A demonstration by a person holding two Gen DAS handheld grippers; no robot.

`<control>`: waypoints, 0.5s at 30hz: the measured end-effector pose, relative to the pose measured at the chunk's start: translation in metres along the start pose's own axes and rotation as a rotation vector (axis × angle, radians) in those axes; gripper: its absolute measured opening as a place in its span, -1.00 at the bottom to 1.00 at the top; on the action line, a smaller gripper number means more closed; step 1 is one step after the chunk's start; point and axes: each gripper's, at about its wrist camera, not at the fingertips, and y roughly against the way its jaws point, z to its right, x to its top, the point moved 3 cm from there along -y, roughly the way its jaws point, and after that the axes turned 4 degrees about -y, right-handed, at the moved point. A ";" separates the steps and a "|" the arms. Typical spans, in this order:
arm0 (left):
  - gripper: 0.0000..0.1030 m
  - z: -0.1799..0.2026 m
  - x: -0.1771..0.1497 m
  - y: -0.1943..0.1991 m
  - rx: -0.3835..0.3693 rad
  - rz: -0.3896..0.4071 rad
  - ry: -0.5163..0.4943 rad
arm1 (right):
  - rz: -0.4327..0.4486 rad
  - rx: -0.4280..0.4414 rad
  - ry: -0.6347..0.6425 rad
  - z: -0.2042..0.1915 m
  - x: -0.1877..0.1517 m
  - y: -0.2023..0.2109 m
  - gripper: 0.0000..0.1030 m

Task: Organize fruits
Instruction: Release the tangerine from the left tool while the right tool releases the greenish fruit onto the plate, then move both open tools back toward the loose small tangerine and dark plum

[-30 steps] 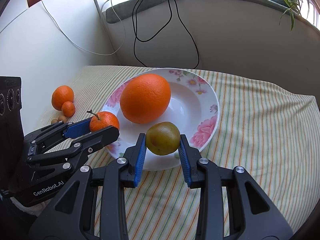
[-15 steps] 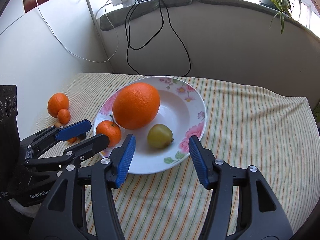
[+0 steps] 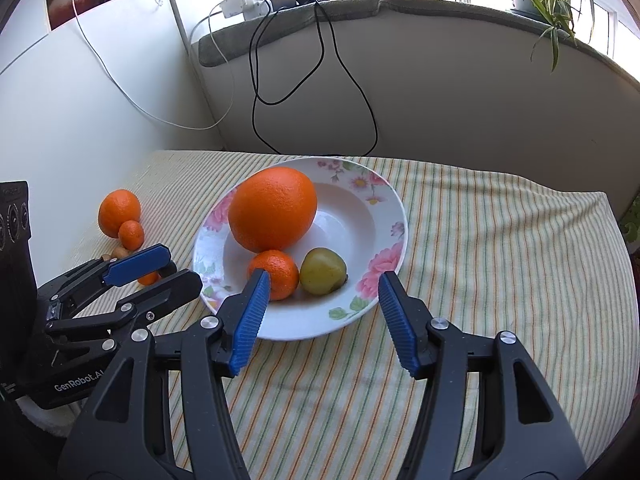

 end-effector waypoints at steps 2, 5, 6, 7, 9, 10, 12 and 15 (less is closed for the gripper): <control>0.08 -0.002 -0.001 0.004 0.004 0.005 0.002 | 0.002 0.003 0.003 -0.004 0.000 0.002 0.17; 0.08 -0.004 -0.002 0.010 0.007 0.013 0.004 | 0.010 0.007 0.012 -0.011 -0.002 0.006 0.29; 0.08 -0.005 -0.003 0.013 0.009 0.017 0.006 | 0.012 0.011 0.015 -0.014 -0.002 0.007 0.29; 0.08 -0.006 -0.004 0.015 0.011 0.020 0.009 | 0.012 0.014 0.019 -0.017 -0.002 0.008 0.29; 0.08 -0.008 -0.006 0.019 0.014 0.024 0.016 | 0.013 0.018 0.026 -0.022 -0.003 0.009 0.29; 0.08 -0.010 -0.007 0.021 0.016 0.027 0.020 | 0.013 0.021 0.029 -0.025 -0.003 0.009 0.29; 0.08 -0.014 -0.009 0.026 0.023 0.032 0.029 | 0.009 0.031 0.035 -0.031 -0.004 0.009 0.31; 0.08 -0.022 -0.012 0.032 0.033 0.037 0.045 | 0.010 0.059 0.037 -0.038 -0.006 0.009 0.66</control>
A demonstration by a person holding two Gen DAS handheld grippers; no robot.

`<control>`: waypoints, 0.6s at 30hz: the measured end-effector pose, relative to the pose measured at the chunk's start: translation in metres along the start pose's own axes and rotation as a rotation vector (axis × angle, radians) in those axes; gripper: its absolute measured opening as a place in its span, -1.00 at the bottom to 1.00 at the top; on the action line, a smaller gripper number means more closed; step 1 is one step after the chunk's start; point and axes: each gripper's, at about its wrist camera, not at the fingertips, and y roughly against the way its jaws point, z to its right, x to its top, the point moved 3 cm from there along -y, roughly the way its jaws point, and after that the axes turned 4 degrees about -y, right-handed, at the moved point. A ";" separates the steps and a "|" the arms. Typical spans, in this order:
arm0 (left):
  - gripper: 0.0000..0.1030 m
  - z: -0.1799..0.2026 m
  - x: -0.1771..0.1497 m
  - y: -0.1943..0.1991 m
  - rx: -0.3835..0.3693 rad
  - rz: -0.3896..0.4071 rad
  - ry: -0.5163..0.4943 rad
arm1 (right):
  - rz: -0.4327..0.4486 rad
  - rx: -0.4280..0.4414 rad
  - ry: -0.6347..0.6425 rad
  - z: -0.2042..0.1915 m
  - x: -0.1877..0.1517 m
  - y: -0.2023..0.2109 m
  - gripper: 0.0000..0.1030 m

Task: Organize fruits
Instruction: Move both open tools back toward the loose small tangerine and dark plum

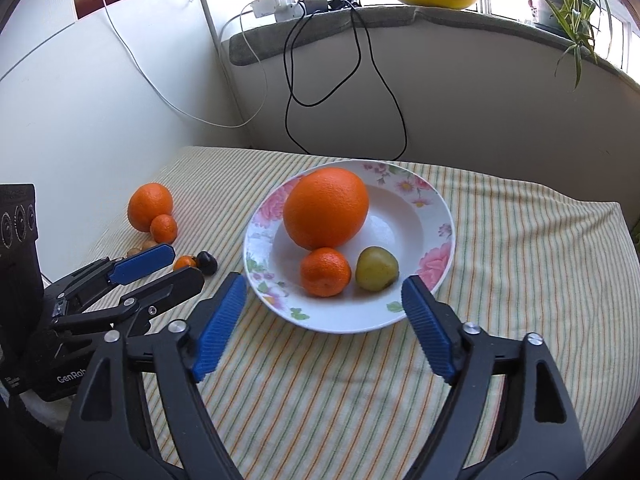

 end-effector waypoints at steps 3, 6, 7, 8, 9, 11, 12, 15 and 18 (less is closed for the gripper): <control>0.08 -0.010 -0.003 0.007 0.014 0.002 0.011 | 0.000 0.009 0.020 -0.011 -0.002 -0.001 0.67; 0.08 -0.019 -0.006 0.014 0.030 0.006 0.021 | -0.005 0.020 0.038 -0.021 -0.004 -0.003 0.67; 0.08 -0.023 -0.007 0.017 0.037 0.008 0.024 | -0.007 0.024 0.043 -0.025 -0.004 -0.004 0.67; 0.08 -0.026 -0.008 0.019 0.042 0.008 0.024 | -0.008 0.027 0.049 -0.028 -0.005 -0.005 0.67; 0.08 -0.030 -0.009 0.022 0.048 0.008 0.024 | -0.009 0.031 0.054 -0.031 -0.005 -0.005 0.67; 0.08 -0.037 -0.011 0.026 0.062 0.007 0.029 | -0.012 0.040 0.064 -0.037 -0.006 -0.007 0.67; 0.08 -0.040 -0.012 0.028 0.068 0.006 0.032 | -0.011 0.044 0.069 -0.040 -0.006 -0.007 0.67; 0.08 -0.053 -0.018 0.035 0.088 0.006 0.047 | -0.012 0.058 0.079 -0.048 -0.006 -0.009 0.67; 0.08 -0.065 -0.023 0.040 0.109 0.000 0.061 | -0.017 0.075 0.094 -0.058 -0.006 -0.012 0.67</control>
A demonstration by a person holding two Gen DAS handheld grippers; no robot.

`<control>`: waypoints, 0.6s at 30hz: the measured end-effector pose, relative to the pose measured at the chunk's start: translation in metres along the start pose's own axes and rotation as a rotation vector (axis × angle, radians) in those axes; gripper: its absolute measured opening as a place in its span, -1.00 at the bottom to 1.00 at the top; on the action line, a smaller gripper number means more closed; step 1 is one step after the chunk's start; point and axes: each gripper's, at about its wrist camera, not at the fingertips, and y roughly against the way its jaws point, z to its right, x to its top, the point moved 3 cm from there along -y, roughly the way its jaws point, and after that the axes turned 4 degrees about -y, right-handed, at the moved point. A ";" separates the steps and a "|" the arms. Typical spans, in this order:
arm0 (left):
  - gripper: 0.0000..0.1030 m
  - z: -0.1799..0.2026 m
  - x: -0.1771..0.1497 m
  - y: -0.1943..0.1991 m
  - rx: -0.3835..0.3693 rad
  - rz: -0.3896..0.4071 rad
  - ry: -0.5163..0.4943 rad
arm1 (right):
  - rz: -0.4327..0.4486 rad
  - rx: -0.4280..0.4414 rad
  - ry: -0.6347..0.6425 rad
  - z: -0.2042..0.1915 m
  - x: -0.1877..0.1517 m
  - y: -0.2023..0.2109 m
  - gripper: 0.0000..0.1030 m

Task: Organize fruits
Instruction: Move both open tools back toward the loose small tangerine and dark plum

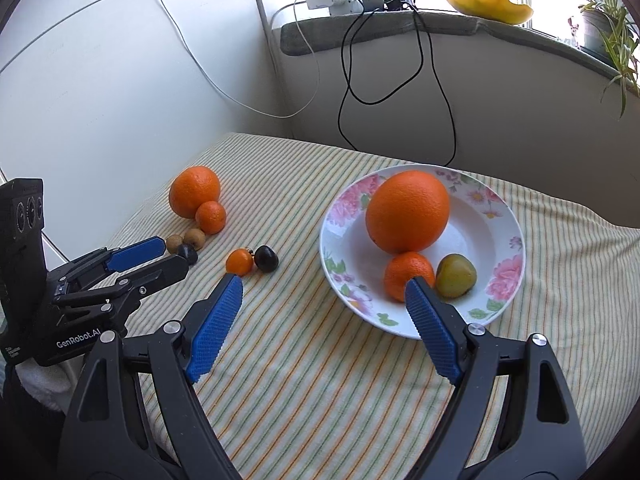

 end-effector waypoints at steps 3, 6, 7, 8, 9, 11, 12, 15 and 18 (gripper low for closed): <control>0.08 -0.011 -0.004 0.004 0.015 -0.003 0.012 | -0.010 0.020 0.020 -0.010 -0.002 -0.005 0.67; 0.08 -0.021 -0.008 0.008 0.023 -0.005 0.026 | -0.020 0.041 0.037 -0.020 -0.004 -0.009 0.67; 0.08 -0.024 -0.009 0.009 0.026 -0.005 0.030 | -0.023 0.051 0.042 -0.022 -0.005 -0.010 0.67; 0.08 -0.026 -0.010 0.010 0.030 -0.007 0.031 | -0.026 0.058 0.048 -0.026 -0.005 -0.012 0.67; 0.08 -0.029 -0.011 0.011 0.034 -0.008 0.033 | -0.028 0.061 0.054 -0.029 -0.006 -0.013 0.67; 0.08 -0.034 -0.013 0.011 0.041 -0.012 0.038 | -0.033 0.072 0.064 -0.035 -0.007 -0.015 0.67; 0.08 -0.037 -0.015 0.012 0.044 -0.014 0.042 | -0.035 0.077 0.067 -0.037 -0.008 -0.016 0.67; 0.08 -0.046 -0.019 0.012 0.054 -0.020 0.055 | -0.041 0.091 0.076 -0.045 -0.009 -0.020 0.67; 0.08 -0.054 -0.022 0.011 0.055 -0.025 0.068 | -0.053 0.103 0.084 -0.051 -0.010 -0.025 0.58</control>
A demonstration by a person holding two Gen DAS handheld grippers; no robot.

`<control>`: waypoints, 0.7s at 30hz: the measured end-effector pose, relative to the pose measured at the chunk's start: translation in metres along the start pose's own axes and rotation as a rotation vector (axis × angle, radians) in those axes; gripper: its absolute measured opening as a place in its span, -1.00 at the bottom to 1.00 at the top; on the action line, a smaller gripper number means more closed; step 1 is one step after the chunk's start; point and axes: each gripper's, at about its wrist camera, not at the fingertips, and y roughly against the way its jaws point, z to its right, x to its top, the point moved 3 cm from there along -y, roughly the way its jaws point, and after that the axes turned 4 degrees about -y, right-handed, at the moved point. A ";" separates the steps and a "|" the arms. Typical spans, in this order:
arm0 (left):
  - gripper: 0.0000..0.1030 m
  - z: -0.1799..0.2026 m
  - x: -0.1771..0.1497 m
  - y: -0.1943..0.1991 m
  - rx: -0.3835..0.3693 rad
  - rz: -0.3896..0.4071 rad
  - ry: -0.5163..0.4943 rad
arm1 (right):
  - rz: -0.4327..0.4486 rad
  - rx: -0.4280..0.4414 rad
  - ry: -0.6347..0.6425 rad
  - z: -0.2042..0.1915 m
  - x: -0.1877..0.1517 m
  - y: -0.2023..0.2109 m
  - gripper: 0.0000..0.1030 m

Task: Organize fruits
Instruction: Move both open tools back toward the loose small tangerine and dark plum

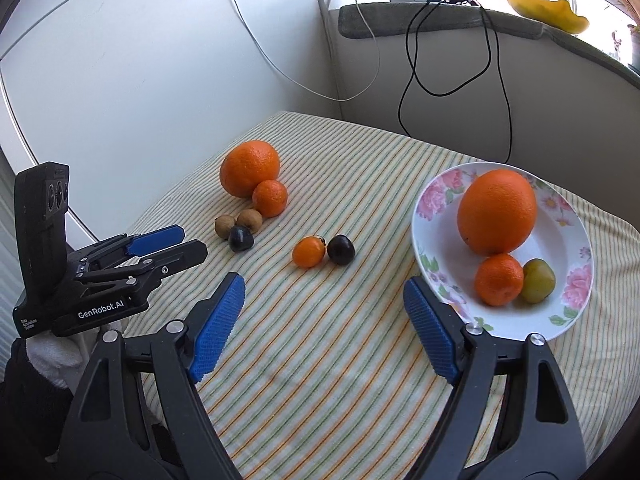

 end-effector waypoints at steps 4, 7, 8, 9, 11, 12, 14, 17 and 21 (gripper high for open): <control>-0.06 -0.005 0.000 -0.003 -0.011 -0.003 0.010 | -0.024 0.016 0.016 -0.009 0.000 -0.010 0.31; -0.12 -0.003 0.001 -0.006 -0.027 -0.004 0.005 | -0.046 0.028 0.034 -0.016 -0.001 -0.020 0.04; -0.13 -0.002 0.001 -0.007 -0.033 -0.005 0.003 | -0.053 0.031 0.038 -0.018 -0.001 -0.024 -0.01; -0.15 -0.001 0.002 -0.008 -0.038 -0.009 -0.001 | -0.059 0.035 0.040 -0.020 -0.001 -0.028 -0.03; -0.19 0.000 0.002 -0.011 -0.044 -0.014 -0.010 | -0.070 0.040 0.039 -0.022 -0.001 -0.035 -0.08; -0.23 0.000 0.002 -0.012 -0.048 -0.017 -0.011 | -0.075 0.044 0.037 -0.023 -0.001 -0.038 -0.11; -0.24 0.000 0.003 -0.014 -0.055 -0.020 -0.009 | -0.080 0.046 0.033 -0.023 0.000 -0.043 -0.15; -0.25 0.002 0.004 -0.017 -0.066 -0.025 -0.012 | -0.094 0.049 0.022 -0.023 0.002 -0.052 -0.15; -0.25 0.004 0.004 -0.023 -0.071 -0.038 -0.021 | -0.110 0.049 0.004 -0.021 0.003 -0.064 -0.15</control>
